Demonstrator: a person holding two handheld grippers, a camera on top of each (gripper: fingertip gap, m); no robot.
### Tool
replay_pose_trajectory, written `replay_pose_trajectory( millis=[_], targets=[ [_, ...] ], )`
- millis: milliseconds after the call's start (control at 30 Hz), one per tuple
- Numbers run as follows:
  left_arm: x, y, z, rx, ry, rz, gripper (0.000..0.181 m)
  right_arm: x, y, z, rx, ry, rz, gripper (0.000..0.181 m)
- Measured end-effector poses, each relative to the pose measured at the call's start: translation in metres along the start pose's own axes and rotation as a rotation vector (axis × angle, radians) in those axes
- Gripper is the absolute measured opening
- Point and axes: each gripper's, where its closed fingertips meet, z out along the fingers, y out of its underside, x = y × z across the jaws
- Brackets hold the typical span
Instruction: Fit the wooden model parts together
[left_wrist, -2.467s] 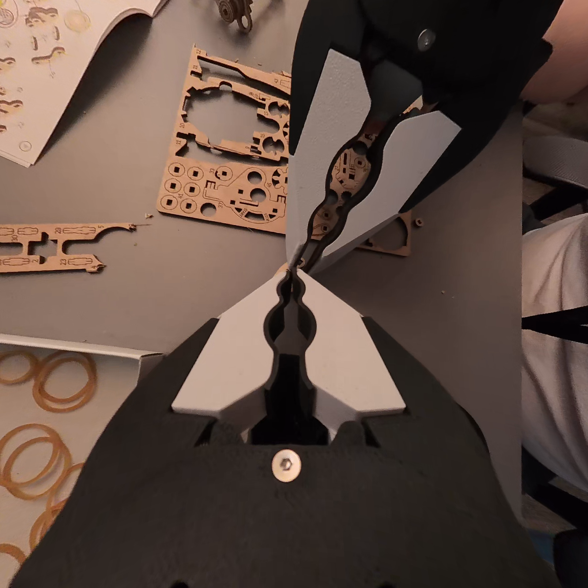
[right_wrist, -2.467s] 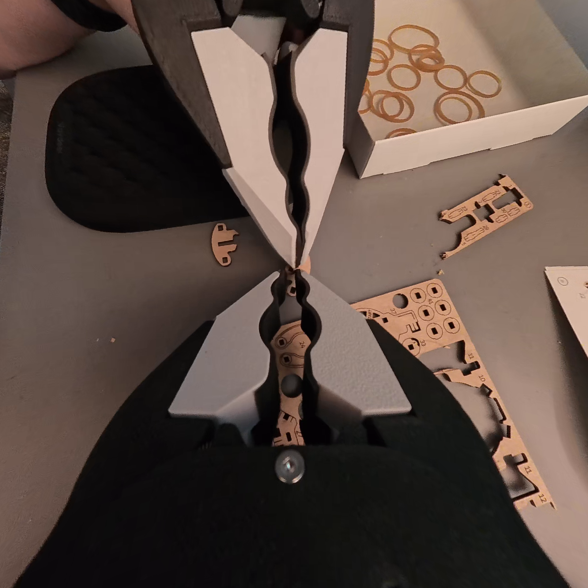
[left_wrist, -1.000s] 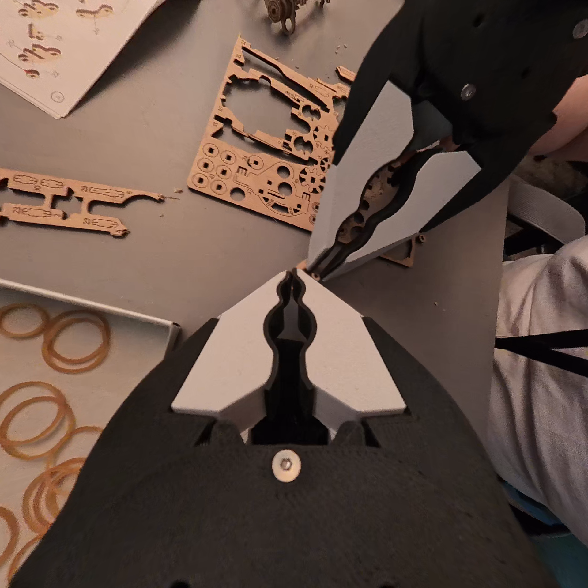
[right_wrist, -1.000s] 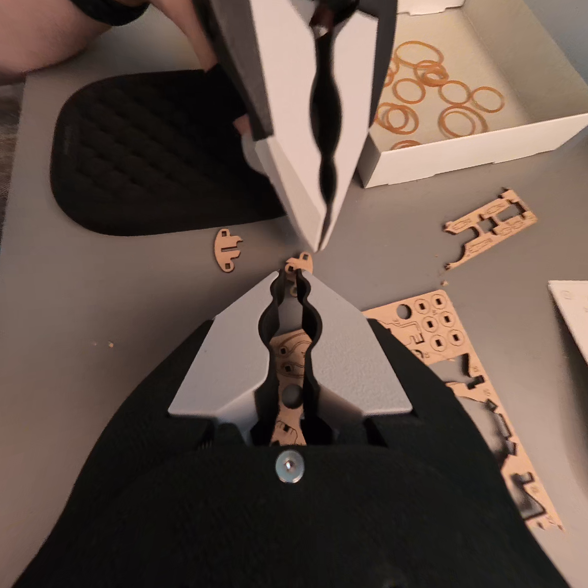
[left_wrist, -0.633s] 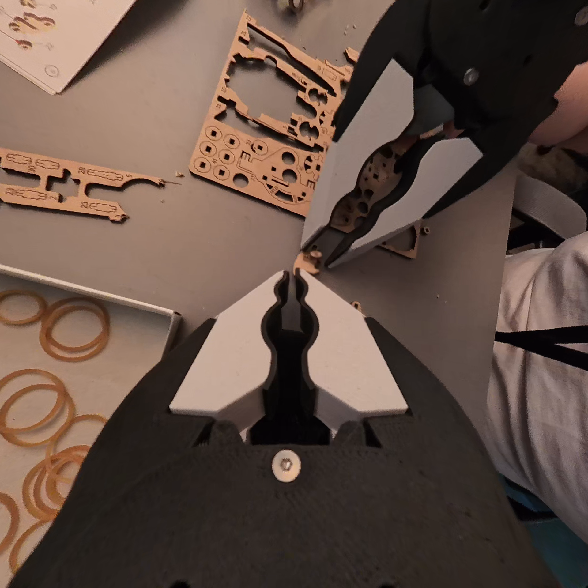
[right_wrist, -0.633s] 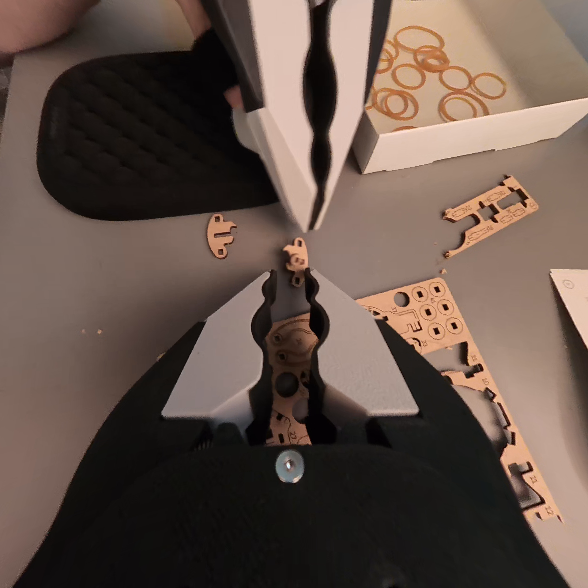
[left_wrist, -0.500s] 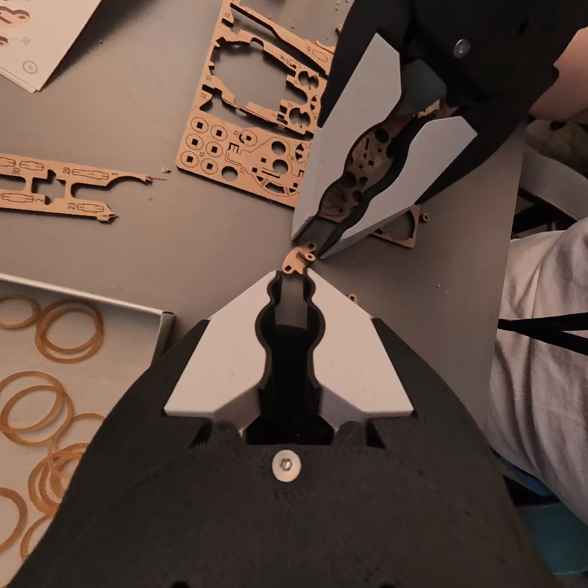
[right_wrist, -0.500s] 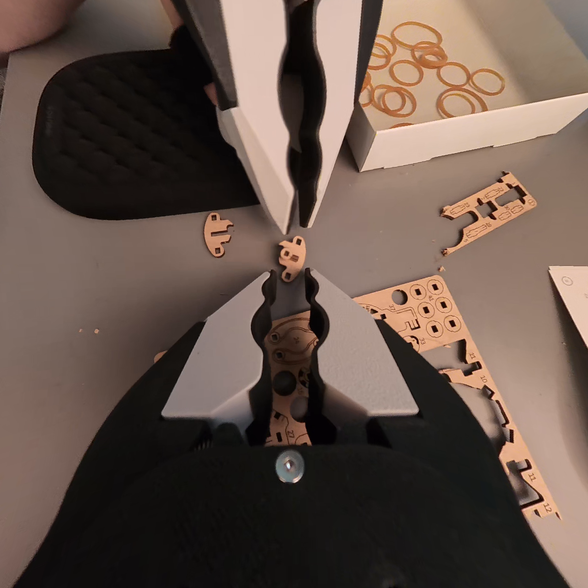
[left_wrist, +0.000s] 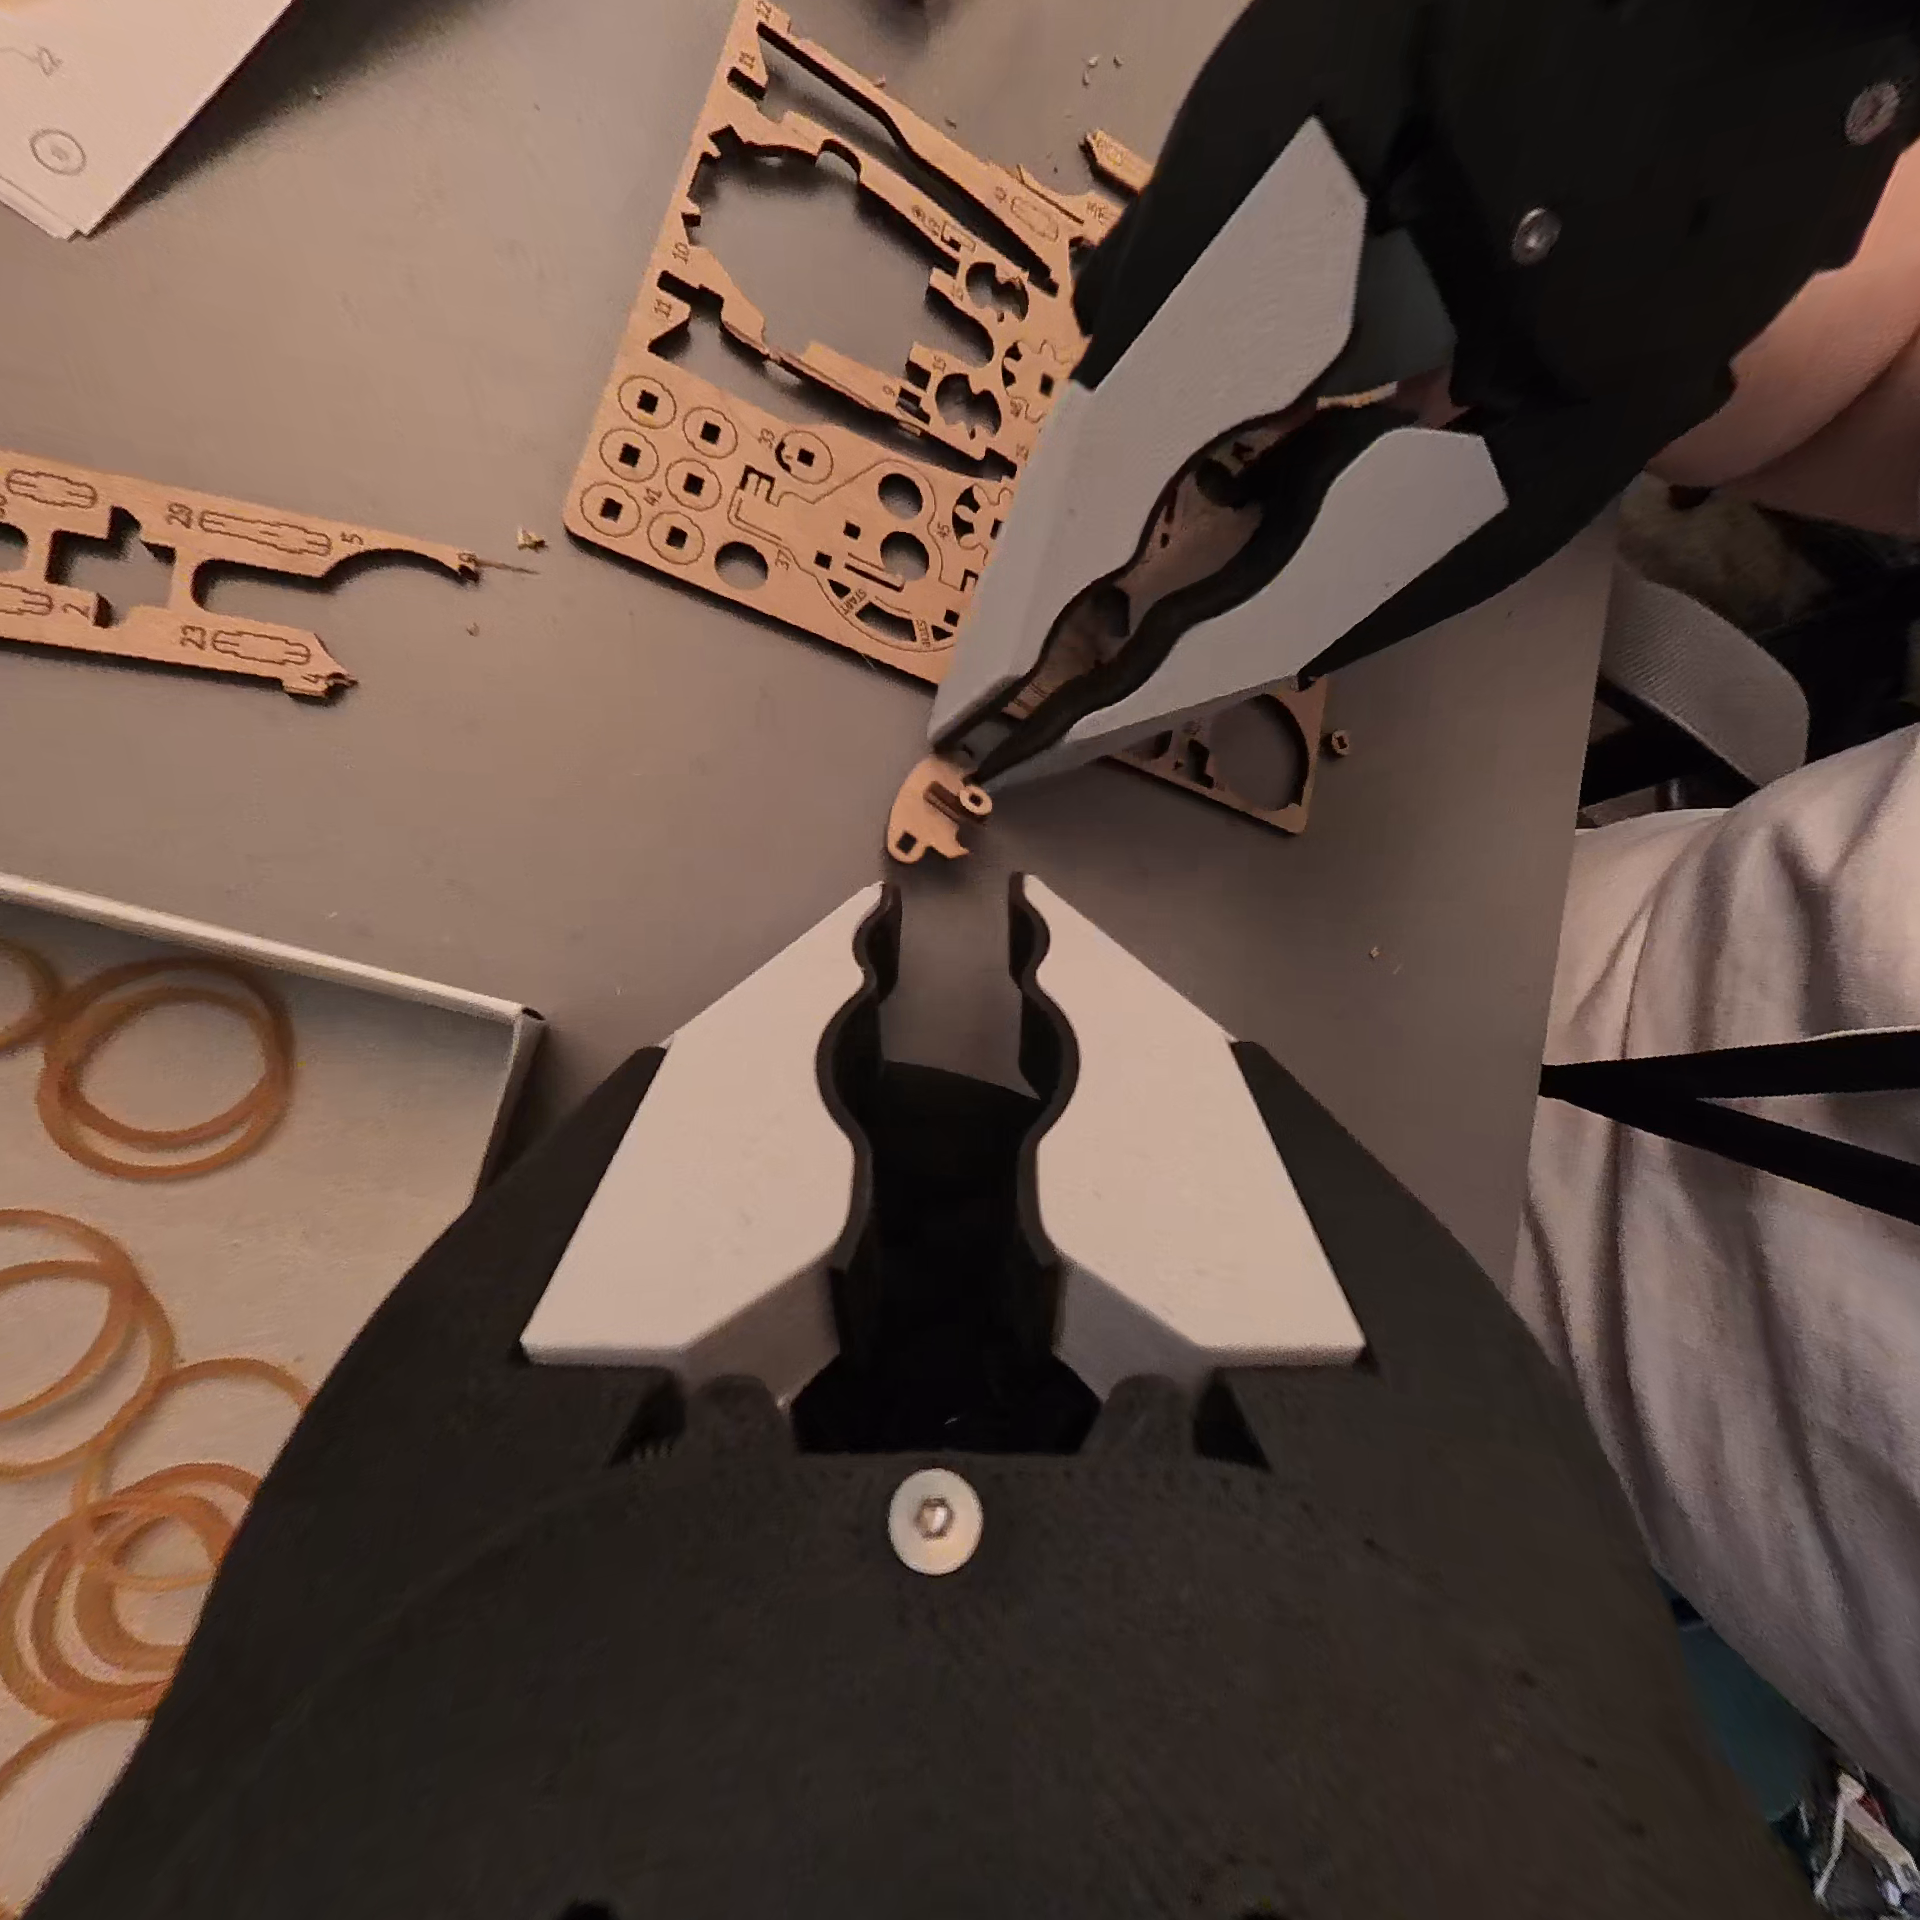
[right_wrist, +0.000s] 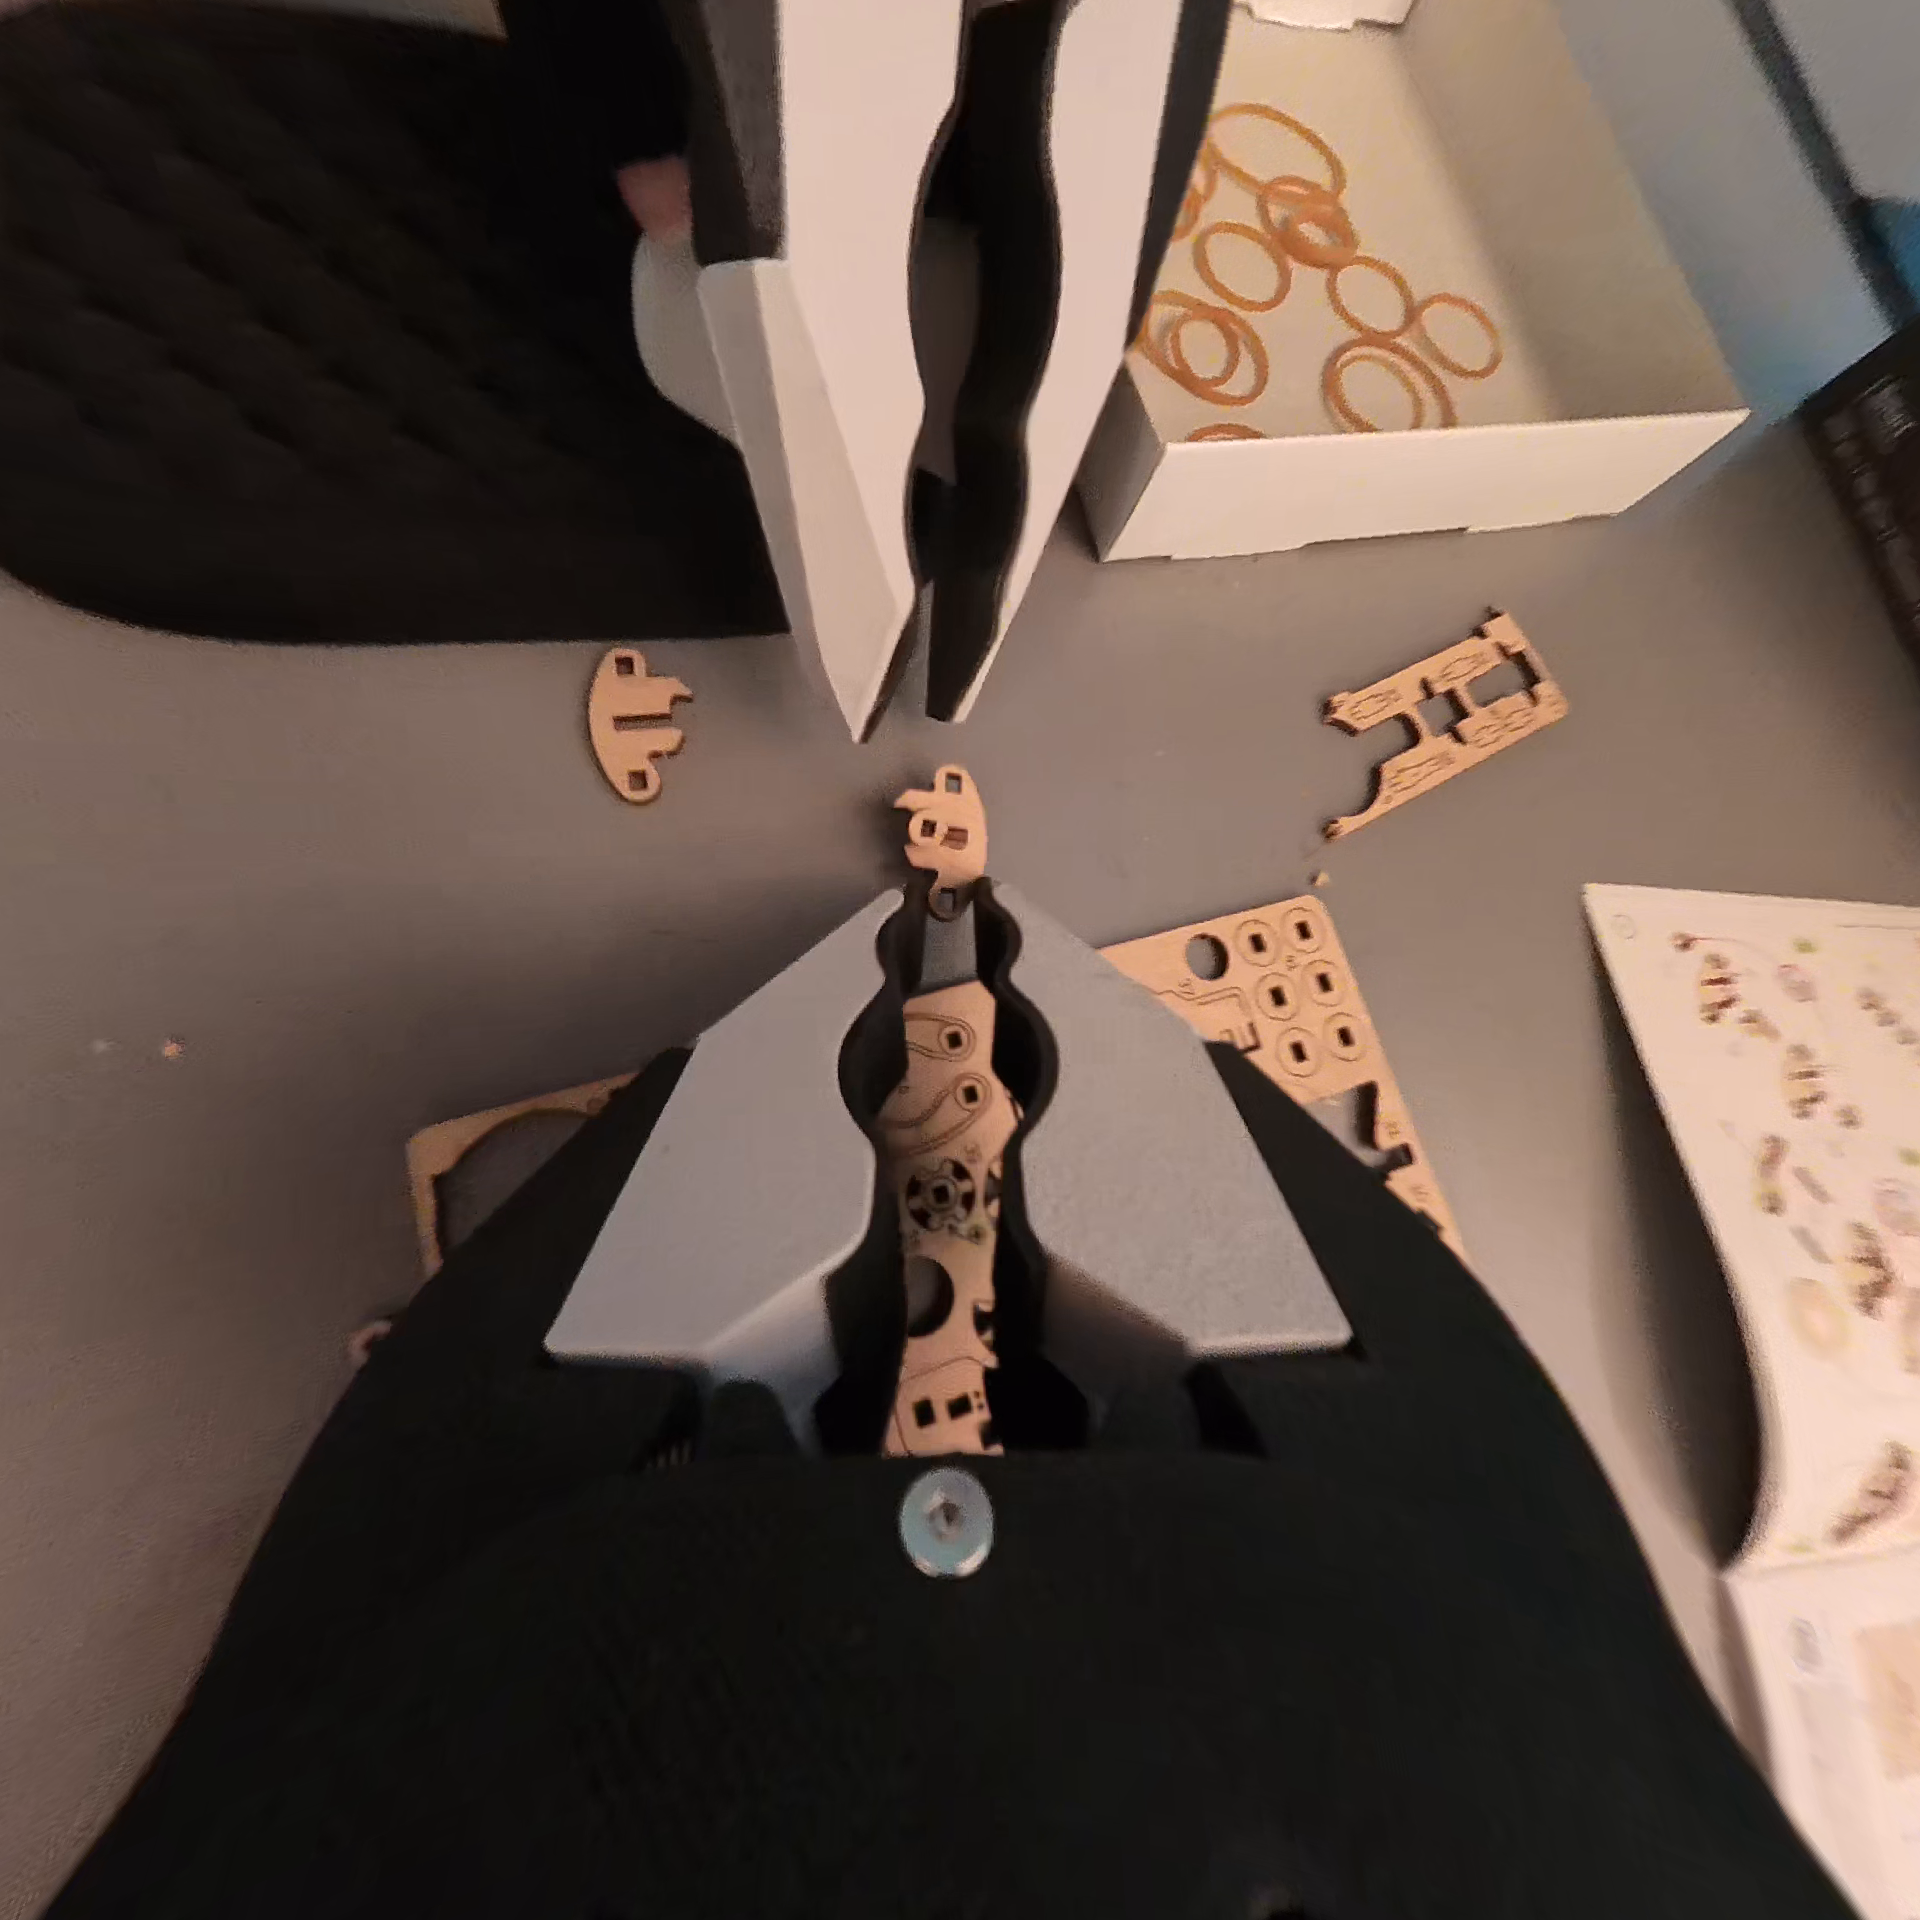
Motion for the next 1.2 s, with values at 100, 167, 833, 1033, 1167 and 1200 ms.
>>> replay_pose_trajectory(
  millis=[100,167,833,1033,1167,1200],
  targets=[
    [0.001,-0.002,-0.001,0.015,0.014,-0.011,0.023,-0.004,-0.003,-0.002,0.008,0.018,-0.114,0.008],
    [0.000,-0.005,-0.003,0.036,0.027,-0.039,0.023,-0.004,-0.005,-0.005,0.016,0.035,-0.177,0.008],
    [0.037,-0.016,-0.011,0.103,0.415,-0.231,0.001,-0.013,-0.037,-0.037,0.300,0.027,-0.414,0.007],
    [0.031,-0.057,-0.033,0.394,0.412,-0.222,0.001,0.018,-0.051,-0.064,0.469,-0.072,-0.011,0.025],
    [0.035,-0.083,-0.057,0.621,0.379,-0.136,0.001,0.029,-0.067,-0.082,0.645,-0.273,0.348,0.037],
    [0.035,-0.086,-0.060,0.657,0.352,-0.119,0.001,0.030,-0.071,-0.085,0.687,-0.322,0.423,0.041]
  ],
)
